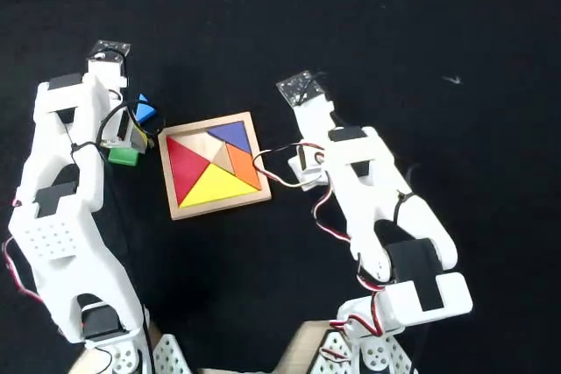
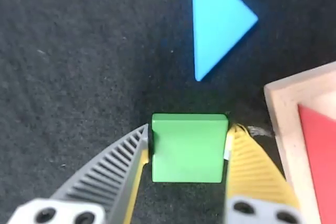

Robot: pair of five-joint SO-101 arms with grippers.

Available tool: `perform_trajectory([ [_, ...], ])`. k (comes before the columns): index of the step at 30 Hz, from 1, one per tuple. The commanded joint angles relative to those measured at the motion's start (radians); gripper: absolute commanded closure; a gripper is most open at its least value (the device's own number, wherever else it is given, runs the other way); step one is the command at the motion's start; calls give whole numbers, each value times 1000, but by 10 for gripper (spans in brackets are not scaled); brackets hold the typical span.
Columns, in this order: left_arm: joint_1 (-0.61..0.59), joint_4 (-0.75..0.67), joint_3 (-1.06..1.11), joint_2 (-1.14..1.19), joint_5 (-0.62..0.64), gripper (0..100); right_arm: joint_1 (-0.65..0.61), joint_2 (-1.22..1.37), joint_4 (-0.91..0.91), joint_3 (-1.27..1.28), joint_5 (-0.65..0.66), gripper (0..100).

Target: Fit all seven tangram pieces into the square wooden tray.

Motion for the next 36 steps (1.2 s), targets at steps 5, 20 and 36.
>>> perform_trajectory([
  [5, -8, 52, -22, 2, -68, 757, -18, -4, -17, -50, 12, 987],
  [20, 10, 250, -183, 95, -115, 902, -18, -4, -17, -50, 12, 987],
  [36, 56, 539, -369, 97, -109, 905, -18, -4, -17, -50, 14, 987],
])
